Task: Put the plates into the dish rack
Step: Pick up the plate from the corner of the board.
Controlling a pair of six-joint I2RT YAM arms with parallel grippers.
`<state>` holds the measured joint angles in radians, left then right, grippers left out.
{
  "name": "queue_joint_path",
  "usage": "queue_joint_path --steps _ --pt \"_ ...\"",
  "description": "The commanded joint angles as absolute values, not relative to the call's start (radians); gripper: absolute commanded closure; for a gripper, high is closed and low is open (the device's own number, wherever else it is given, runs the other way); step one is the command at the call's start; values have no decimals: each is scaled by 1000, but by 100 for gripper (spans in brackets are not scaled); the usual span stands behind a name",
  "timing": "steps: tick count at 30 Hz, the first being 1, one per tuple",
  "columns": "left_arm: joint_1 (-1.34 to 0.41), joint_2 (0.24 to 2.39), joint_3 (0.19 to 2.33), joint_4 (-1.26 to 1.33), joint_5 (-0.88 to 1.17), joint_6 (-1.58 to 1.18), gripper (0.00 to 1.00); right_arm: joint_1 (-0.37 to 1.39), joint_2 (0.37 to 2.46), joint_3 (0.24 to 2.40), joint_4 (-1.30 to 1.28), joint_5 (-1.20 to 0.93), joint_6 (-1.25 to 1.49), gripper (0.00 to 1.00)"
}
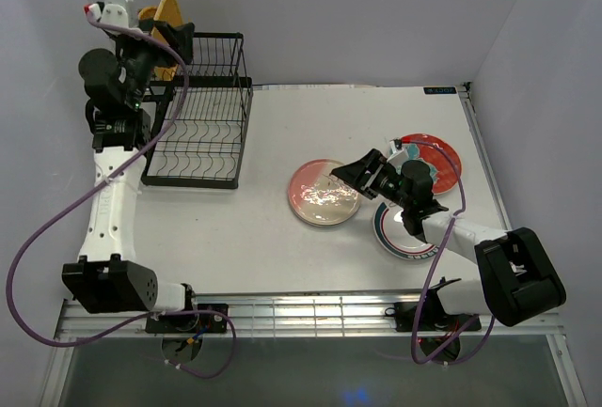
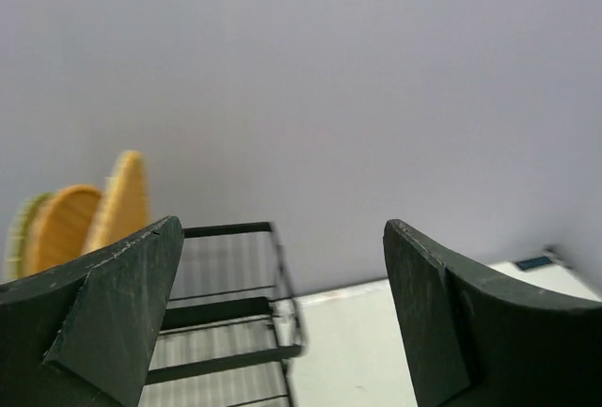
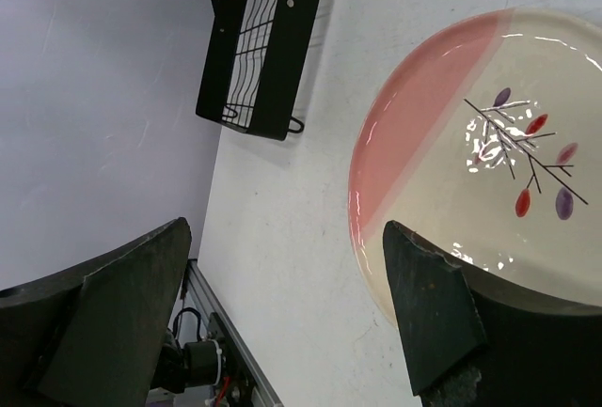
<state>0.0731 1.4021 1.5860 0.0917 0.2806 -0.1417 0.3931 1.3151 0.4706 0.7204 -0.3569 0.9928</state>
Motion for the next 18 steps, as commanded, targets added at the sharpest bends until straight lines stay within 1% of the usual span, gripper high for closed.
queue_joint_path --steps 1,8,18 --pt "17 1361 1453 156 353 -267 3 397 1287 520 684 -361 947 11" --pt "-90 1336 1237 245 383 -379 3 396 1233 538 588 -293 887 9" --pt "-210 1312 927 411 380 -425 2 397 1230 551 548 -272 864 9"
